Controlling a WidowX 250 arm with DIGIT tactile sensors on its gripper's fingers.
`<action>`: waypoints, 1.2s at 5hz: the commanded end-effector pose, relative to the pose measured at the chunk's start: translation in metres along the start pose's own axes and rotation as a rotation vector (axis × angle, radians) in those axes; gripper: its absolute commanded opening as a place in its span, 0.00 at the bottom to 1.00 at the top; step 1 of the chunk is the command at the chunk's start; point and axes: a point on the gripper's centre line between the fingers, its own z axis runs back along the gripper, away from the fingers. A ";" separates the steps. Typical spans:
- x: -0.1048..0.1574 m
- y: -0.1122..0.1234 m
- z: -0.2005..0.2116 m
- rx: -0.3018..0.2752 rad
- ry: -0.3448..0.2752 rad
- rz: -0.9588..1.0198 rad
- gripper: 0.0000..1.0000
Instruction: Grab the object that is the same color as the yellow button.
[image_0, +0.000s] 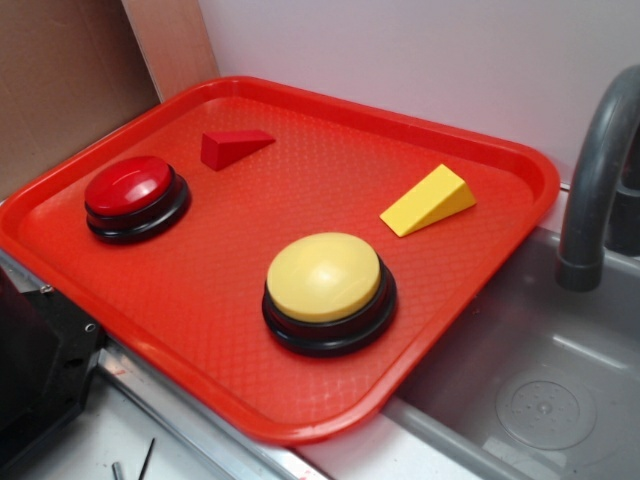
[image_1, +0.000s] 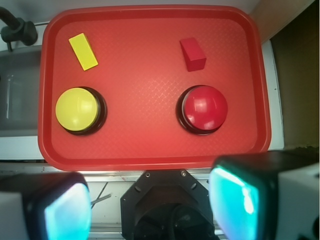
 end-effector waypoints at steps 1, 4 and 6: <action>0.000 0.000 0.000 0.000 0.000 0.000 1.00; 0.043 -0.021 -0.030 -0.046 -0.099 0.017 1.00; 0.078 -0.056 -0.067 -0.100 -0.173 -0.014 1.00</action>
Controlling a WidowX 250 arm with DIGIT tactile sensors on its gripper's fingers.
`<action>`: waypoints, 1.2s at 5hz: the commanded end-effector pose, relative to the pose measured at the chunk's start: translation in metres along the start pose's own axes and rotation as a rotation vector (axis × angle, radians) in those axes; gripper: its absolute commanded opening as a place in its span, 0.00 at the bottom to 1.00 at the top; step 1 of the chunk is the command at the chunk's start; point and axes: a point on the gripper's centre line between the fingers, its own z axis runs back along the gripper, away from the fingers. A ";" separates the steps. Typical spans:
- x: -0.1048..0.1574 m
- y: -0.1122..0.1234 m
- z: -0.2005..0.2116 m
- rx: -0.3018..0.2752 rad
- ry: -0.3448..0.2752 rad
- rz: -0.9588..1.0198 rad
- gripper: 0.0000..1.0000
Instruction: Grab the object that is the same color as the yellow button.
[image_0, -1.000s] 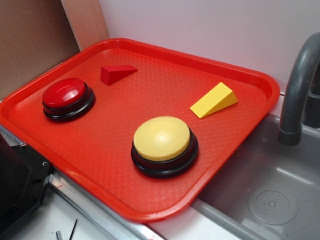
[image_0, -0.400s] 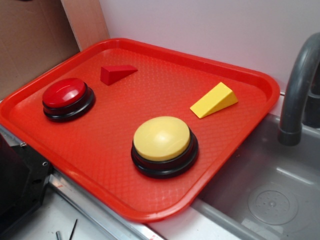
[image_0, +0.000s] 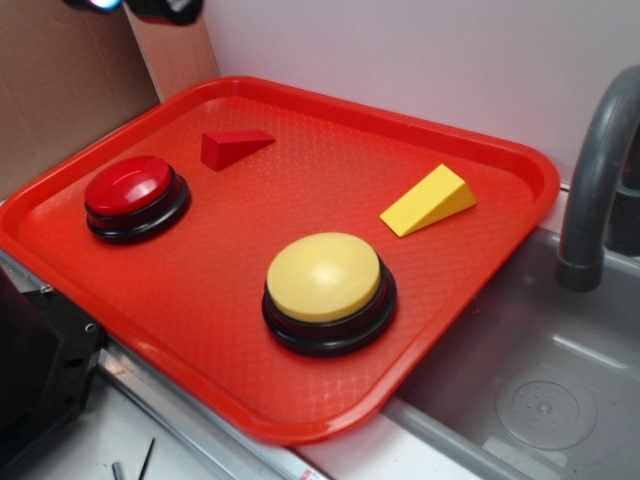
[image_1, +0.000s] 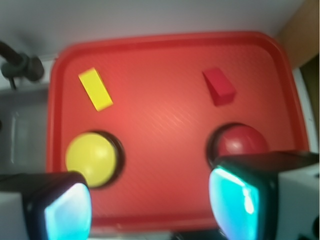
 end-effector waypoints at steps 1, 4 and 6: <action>0.036 -0.033 -0.045 -0.050 -0.087 -0.114 1.00; 0.068 -0.062 -0.112 -0.017 -0.112 -0.176 1.00; 0.080 -0.077 -0.156 0.040 -0.071 -0.195 1.00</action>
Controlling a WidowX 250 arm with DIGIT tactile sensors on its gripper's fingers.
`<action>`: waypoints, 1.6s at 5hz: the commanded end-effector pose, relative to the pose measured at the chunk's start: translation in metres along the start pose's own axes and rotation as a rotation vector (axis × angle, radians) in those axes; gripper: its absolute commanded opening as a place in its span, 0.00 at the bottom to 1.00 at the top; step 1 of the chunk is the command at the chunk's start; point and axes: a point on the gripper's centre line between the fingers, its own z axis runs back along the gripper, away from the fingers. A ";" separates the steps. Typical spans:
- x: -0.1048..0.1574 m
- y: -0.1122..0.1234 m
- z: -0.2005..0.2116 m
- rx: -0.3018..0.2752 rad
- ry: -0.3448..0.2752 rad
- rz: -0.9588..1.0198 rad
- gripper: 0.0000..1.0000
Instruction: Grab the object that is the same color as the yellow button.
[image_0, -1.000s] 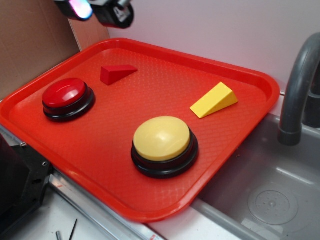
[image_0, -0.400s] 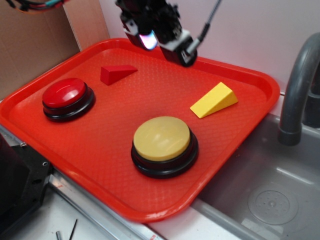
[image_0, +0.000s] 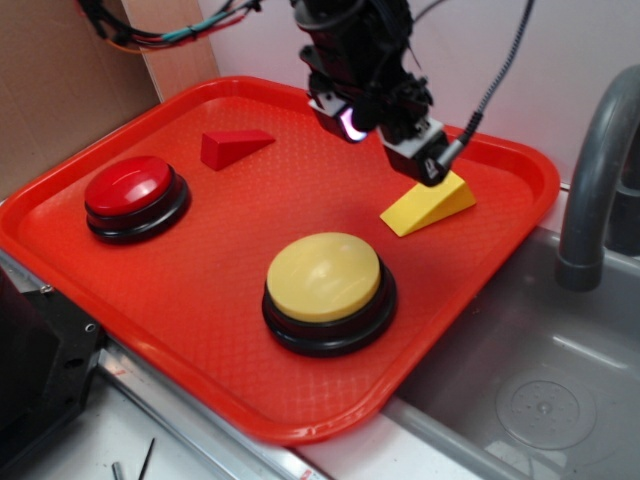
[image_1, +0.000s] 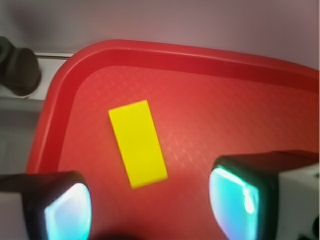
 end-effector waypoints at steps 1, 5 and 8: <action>0.028 -0.018 -0.028 0.039 0.012 0.002 1.00; 0.033 -0.013 -0.063 0.086 0.084 0.002 0.00; 0.028 0.000 -0.040 0.039 0.110 0.004 0.00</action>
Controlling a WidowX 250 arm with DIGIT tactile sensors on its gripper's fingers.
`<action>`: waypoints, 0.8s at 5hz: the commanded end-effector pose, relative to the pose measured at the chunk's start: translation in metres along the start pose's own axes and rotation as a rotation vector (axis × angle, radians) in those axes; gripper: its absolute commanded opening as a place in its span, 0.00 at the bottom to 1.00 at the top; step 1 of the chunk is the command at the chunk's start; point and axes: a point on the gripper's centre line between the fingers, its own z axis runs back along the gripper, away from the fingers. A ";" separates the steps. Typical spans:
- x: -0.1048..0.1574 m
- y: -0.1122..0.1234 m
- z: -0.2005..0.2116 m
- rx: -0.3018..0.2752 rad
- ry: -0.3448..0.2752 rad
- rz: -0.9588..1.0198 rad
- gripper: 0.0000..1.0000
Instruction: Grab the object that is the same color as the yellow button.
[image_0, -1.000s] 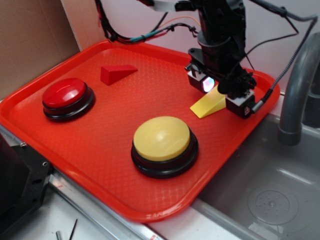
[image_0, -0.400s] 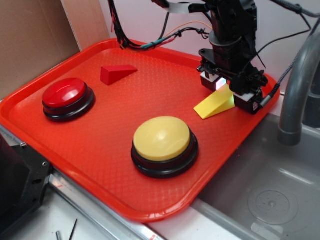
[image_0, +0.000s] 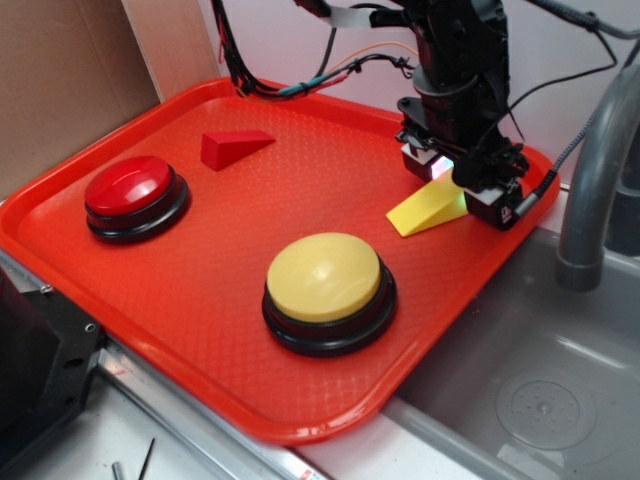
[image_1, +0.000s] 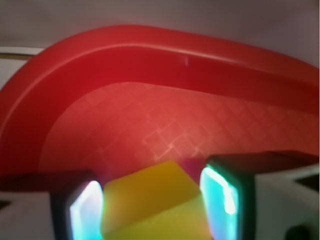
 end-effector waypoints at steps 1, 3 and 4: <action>0.009 0.035 0.061 -0.051 0.002 0.096 0.00; -0.016 0.063 0.128 -0.048 0.005 0.197 0.00; -0.040 0.075 0.148 -0.091 -0.017 0.191 0.00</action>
